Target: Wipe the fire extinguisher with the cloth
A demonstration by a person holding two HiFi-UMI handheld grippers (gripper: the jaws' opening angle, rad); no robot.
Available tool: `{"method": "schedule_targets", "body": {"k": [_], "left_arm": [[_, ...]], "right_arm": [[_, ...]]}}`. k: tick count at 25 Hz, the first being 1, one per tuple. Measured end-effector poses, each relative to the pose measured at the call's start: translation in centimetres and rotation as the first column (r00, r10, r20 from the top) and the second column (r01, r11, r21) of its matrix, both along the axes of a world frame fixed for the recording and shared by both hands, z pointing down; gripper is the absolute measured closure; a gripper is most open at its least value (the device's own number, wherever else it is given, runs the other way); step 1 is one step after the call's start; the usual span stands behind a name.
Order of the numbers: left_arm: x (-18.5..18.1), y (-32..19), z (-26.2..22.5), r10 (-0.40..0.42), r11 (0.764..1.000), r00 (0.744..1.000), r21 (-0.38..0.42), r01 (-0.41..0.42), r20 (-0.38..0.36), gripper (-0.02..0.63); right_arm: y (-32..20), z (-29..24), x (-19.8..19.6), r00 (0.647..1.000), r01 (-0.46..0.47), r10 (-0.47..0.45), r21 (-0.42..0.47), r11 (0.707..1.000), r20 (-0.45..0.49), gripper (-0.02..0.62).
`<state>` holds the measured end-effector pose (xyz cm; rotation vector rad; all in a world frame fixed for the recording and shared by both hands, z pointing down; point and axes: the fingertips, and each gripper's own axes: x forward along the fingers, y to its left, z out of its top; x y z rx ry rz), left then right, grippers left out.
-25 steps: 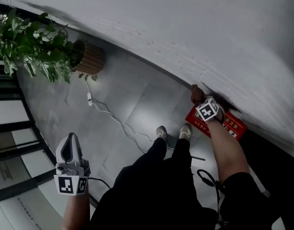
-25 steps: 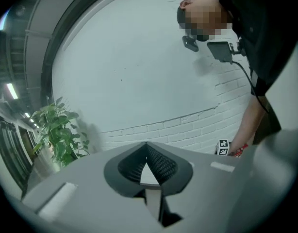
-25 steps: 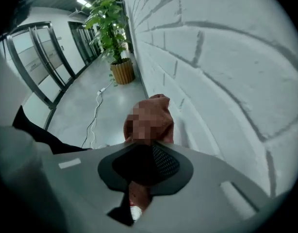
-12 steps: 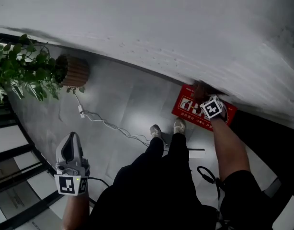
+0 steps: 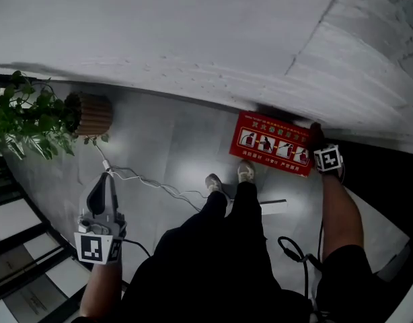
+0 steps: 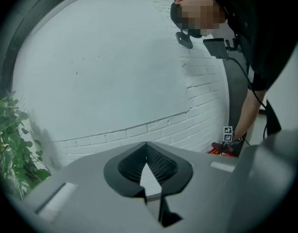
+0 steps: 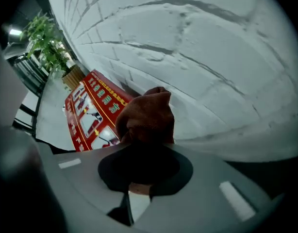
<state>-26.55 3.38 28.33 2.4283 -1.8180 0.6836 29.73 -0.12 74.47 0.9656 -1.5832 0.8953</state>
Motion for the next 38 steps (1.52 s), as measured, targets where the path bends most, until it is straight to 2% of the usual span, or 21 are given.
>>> {"method": "schedule_targets", "body": {"k": [2,3,5,6,8,10,13,15,17,19,22,26,30,33,38], "left_arm": [[-0.4,0.4,0.0,-0.012,1.0,1.0,0.004,0.012,-0.002,0.606],[-0.7,0.7,-0.1,-0.021,1.0,1.0,0.008,0.021,-0.002,0.606],[-1.8,1.6,-0.5,-0.055,0.998,0.999,0.019,0.055,-0.002,0.606],[-2.5,2.2,-0.7,-0.076,0.997,0.997,0.023,0.076,-0.001,0.606],[-4.0,3.4,-0.8,-0.123,0.992,0.992,0.026,0.123,0.002,0.606],[-5.6,4.7,-0.8,-0.175,0.984,0.984,0.032,0.175,0.002,0.606],[-7.1,6.7,-1.4,-0.249,0.968,0.969,0.04,0.248,0.012,0.606],[-7.6,8.2,-2.2,-0.28,0.959,0.959,0.048,0.278,0.039,0.606],[-8.5,9.6,-2.7,-0.316,0.948,0.947,0.047,0.313,0.063,0.606],[-9.5,10.7,-2.8,-0.353,0.936,0.932,0.038,0.351,0.078,0.606],[-9.7,11.2,-3.3,-0.372,0.928,0.925,0.041,0.369,0.081,0.606],[-8.3,9.4,-3.2,-0.309,0.951,0.948,0.048,0.306,0.071,0.606],[-5.6,6.3,-2.3,-0.225,0.974,0.974,0.045,0.224,0.031,0.606],[-3.0,3.5,-2.1,-0.144,0.989,0.99,0.044,0.143,-0.001,0.606],[0.2,0.0,-1.8,-0.011,0.999,1.0,0.047,0.012,-0.016,0.606]], "right_arm": [[1.9,0.5,1.8,0.995,-0.095,0.095,-0.063,0.993,-0.012,0.552],[2.3,0.4,2.9,0.988,-0.15,0.148,-0.055,0.987,-0.036,0.554],[1.2,-0.8,3.5,0.979,-0.183,0.188,0.055,0.981,-0.083,0.554],[0.0,-1.6,1.7,0.986,-0.145,0.154,0.12,0.982,-0.064,0.555],[-2.4,-3.0,-5.4,1.0,-0.015,0.011,0.214,0.977,0.022,0.555],[-4.0,-3.6,-13.8,0.983,0.111,-0.143,0.242,0.964,0.116,0.555],[-5.4,-2.6,-24.9,0.918,0.294,-0.343,0.236,0.926,0.198,0.556],[-5.5,-1.2,-30.3,0.872,0.399,-0.439,0.205,0.894,0.216,0.557],[-5.2,0.5,-33.3,0.853,0.454,-0.477,0.149,0.878,0.211,0.557],[-4.9,1.7,-34.5,0.851,0.478,-0.491,0.114,0.871,0.183,0.557],[-3.8,2.8,-32.4,0.875,0.456,-0.456,0.038,0.889,0.161,0.557],[-3.3,2.4,-27.8,0.903,0.399,-0.397,0.021,0.917,0.166,0.557],[-3.1,1.7,-21.0,0.943,0.302,-0.302,0.02,0.953,0.14,0.557],[-3.4,0.7,-15.1,0.969,0.221,-0.227,0.066,0.973,0.094,0.557],[-0.4,0.2,-5.3,0.999,0.031,-0.033,0.052,0.998,0.034,0.557]]}}
